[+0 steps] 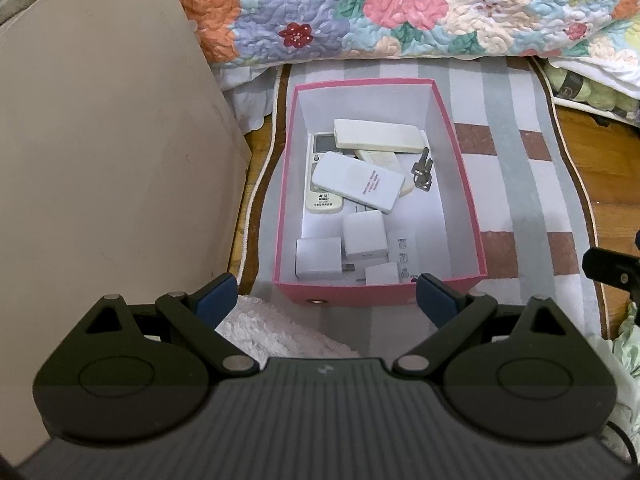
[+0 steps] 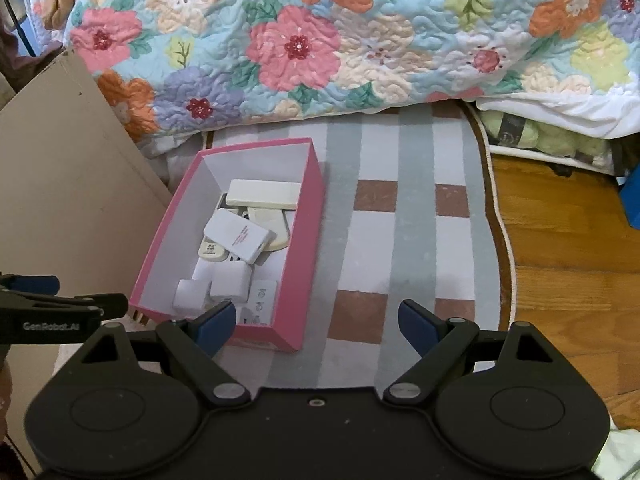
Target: Organize rigid objects
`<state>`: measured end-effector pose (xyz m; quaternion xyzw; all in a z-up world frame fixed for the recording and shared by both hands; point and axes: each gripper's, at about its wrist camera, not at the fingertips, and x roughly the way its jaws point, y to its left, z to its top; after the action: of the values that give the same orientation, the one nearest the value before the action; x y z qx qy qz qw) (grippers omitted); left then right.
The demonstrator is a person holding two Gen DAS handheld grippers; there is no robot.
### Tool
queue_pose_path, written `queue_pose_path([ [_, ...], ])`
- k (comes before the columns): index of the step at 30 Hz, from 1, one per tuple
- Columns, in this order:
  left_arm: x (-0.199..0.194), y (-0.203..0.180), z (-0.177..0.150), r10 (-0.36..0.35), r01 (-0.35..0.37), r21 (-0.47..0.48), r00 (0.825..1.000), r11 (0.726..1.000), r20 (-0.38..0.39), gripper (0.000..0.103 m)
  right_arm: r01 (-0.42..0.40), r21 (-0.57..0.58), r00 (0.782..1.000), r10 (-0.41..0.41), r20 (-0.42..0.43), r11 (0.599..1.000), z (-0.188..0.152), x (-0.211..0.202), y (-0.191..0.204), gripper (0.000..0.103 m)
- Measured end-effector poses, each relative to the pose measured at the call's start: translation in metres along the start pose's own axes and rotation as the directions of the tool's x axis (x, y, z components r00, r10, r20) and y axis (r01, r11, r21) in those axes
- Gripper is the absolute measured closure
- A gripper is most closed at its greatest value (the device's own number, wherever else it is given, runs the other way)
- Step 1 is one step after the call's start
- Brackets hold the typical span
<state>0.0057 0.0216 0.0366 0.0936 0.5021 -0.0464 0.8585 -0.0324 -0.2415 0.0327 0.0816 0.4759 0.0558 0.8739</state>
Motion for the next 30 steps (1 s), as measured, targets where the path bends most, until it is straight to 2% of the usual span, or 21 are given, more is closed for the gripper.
queue_pose_path([
  [7,0.0001,0.0032,-0.0015,0.000,0.000,-0.008,1.000,1.000,0.003,0.006,0.045,-0.011,0.999,-0.045,-0.020,0.999,-0.0003,-0.0009,0.0025,0.010],
  [13,-0.0042,0.0038,-0.0041,0.023,-0.023,0.000,1.000,1.000,0.018,0.006,0.028,-0.003,0.997,-0.028,-0.067,1.000,-0.0016,0.0023,0.0031,0.007],
  [17,-0.0054,0.0043,-0.0047,0.018,-0.018,0.001,1.000,1.000,0.019,0.006,0.029,0.013,0.997,-0.028,-0.076,0.999,-0.0035,0.0031,0.0016,0.000],
  [20,-0.0057,0.0035,-0.0056,0.017,-0.017,0.005,1.000,1.000,0.020,0.006,0.030,0.021,0.996,-0.028,-0.082,0.999,-0.0035,0.0036,0.0011,0.000],
  [26,-0.0034,0.0023,-0.0062,0.013,-0.013,0.006,1.000,1.000,0.015,0.006,0.102,-0.016,0.988,-0.104,-0.110,0.995,-0.0036,0.0067,0.0049,0.000],
  [30,-0.0010,0.0033,-0.0066,0.008,-0.008,0.002,1.000,1.000,0.009,0.006,0.113,-0.017,0.987,-0.115,-0.113,0.993,-0.0031,0.0065,0.0044,0.000],
])
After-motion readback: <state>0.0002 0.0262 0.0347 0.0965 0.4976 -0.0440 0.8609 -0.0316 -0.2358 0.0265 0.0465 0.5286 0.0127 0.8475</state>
